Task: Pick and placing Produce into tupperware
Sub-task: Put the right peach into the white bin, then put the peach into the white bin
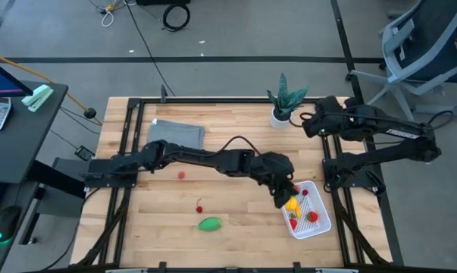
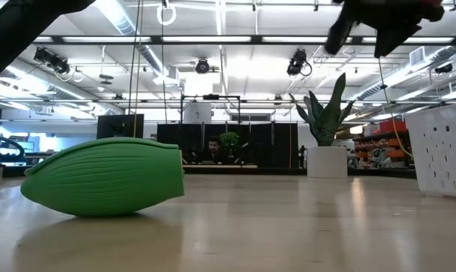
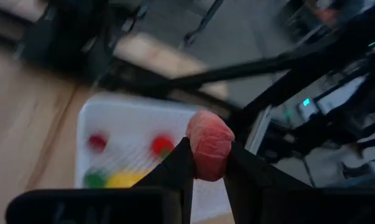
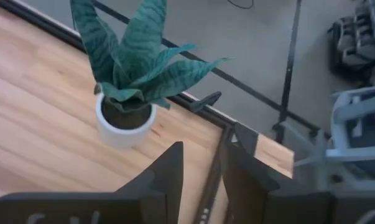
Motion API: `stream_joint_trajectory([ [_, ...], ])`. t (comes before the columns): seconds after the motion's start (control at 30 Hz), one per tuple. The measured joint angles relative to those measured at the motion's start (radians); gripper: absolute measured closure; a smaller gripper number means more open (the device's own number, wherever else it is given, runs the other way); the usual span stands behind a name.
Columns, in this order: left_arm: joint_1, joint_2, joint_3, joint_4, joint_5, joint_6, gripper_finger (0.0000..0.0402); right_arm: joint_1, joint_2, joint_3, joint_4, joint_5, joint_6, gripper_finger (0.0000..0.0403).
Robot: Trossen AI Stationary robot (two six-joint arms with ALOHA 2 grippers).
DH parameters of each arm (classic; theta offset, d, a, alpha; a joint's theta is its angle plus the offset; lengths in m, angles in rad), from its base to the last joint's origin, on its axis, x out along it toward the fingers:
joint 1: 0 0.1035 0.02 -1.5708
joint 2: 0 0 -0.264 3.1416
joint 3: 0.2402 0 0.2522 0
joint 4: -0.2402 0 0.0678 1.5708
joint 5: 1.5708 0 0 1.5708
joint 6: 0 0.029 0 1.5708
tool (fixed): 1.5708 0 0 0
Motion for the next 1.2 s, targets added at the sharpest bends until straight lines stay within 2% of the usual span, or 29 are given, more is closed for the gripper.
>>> stream_joint_trajectory([
  [0.13,-0.004,0.038,0.002,0.058,-0.024,0.032,0.0333,0.0,-0.02,0.0,0.033,-0.032,0.015,0.0289],
  [0.2,-0.004,0.066,-0.003,0.037,-0.031,0.03,0.0334,0.001,-0.023,0.0,0.054,-0.044,0.013,0.0289],
  [0.43,-0.004,0.149,0.0,0.178,-0.033,0.027,0.031,0.0,-0.022,0.001,0.068,-0.066,0.012,0.0288],
  [0.7,-0.013,0.178,-0.002,0.155,-0.019,0.056,0.03,0.0,-0.023,0.001,0.068,-0.087,0.011,0.0288],
  [1.2,-0.014,0.177,-0.002,0.053,-0.014,0.04,0.0214,0.0,-0.023,0.001,0.068,-0.088,-0.015,0.0288],
])
